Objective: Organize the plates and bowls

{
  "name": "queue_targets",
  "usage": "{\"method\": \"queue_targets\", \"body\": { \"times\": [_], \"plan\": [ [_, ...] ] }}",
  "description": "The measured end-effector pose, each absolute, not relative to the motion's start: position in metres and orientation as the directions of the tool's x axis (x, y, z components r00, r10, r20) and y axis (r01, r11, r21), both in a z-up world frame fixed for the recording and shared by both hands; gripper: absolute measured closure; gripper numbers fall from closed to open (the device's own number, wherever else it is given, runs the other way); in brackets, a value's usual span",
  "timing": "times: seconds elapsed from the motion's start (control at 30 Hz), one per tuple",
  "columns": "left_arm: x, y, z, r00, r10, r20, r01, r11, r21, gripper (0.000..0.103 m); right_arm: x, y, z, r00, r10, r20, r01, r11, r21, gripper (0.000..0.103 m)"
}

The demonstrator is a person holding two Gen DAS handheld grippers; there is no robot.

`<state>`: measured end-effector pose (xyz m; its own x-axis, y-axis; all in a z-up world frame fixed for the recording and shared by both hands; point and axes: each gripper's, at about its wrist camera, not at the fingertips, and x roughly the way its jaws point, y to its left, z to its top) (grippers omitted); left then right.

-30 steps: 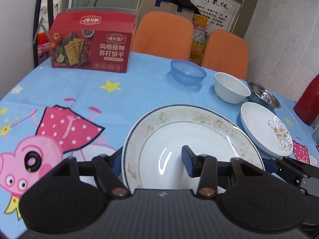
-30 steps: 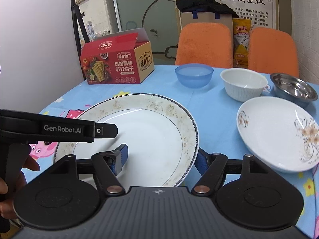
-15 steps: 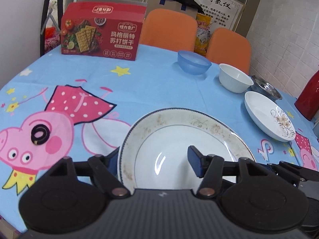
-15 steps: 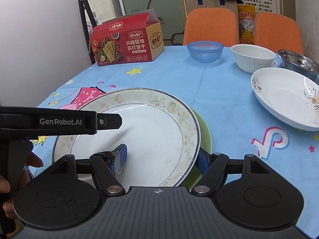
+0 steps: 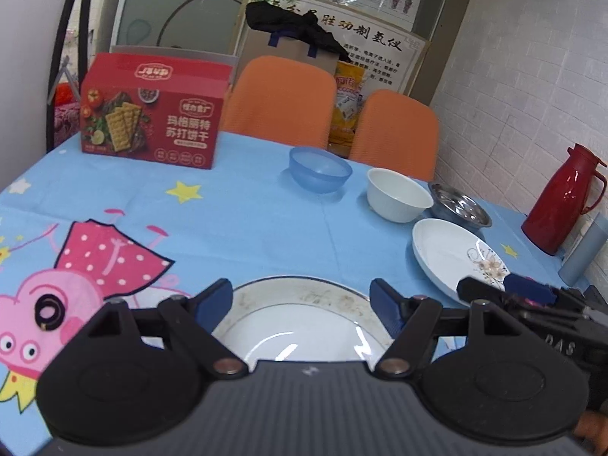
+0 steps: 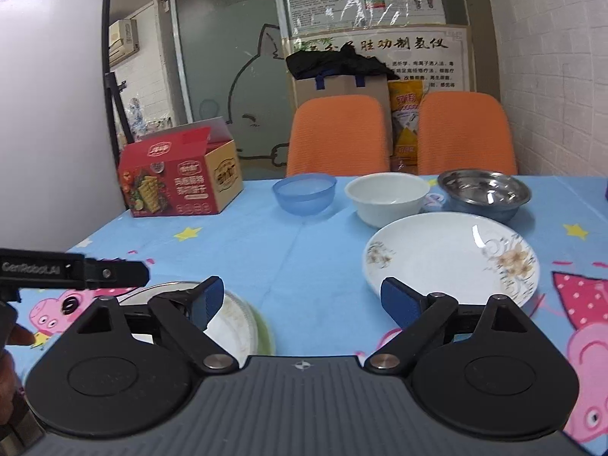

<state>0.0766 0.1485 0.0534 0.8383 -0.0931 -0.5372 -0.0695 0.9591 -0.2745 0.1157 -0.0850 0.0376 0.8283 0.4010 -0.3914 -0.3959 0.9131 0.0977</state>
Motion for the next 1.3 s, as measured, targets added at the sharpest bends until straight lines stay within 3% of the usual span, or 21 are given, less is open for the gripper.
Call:
{"method": "queue_targets", "body": {
  "times": [0.23,0.47,0.7,0.87,1.3],
  "plan": [
    [0.12,0.098,0.052,0.809,-0.176,-0.561,0.009,0.958,-0.287,0.031,0.163,-0.152,0.036,0.867,0.235,-0.439,-0.227,0.971,0.072,0.0],
    [0.206,0.042,0.042,0.734,-0.306,-0.606,0.075,0.924,-0.375,0.031,0.187,-0.179,0.017,0.832,0.2,-0.518,-0.182,0.98,0.086,0.0],
    [0.256,0.017,0.02,0.691,-0.253,-0.677,0.022,0.944,-0.331,0.031,0.217,-0.179,0.005,0.785,0.238,-0.572,-0.233,0.969,0.085,0.0],
    [0.267,0.003,0.013,0.686,-0.222,-0.693,0.038,0.962,-0.27,0.031,0.227,-0.179,-0.006,0.756,0.263,-0.599,-0.241,0.963,0.118,0.0],
    [0.275,-0.006,0.005,0.678,-0.22,-0.702,0.051,0.966,-0.254,0.031,0.227,-0.177,-0.012,0.751,0.274,-0.6,-0.264,0.959,0.108,0.0]
  ]
}}
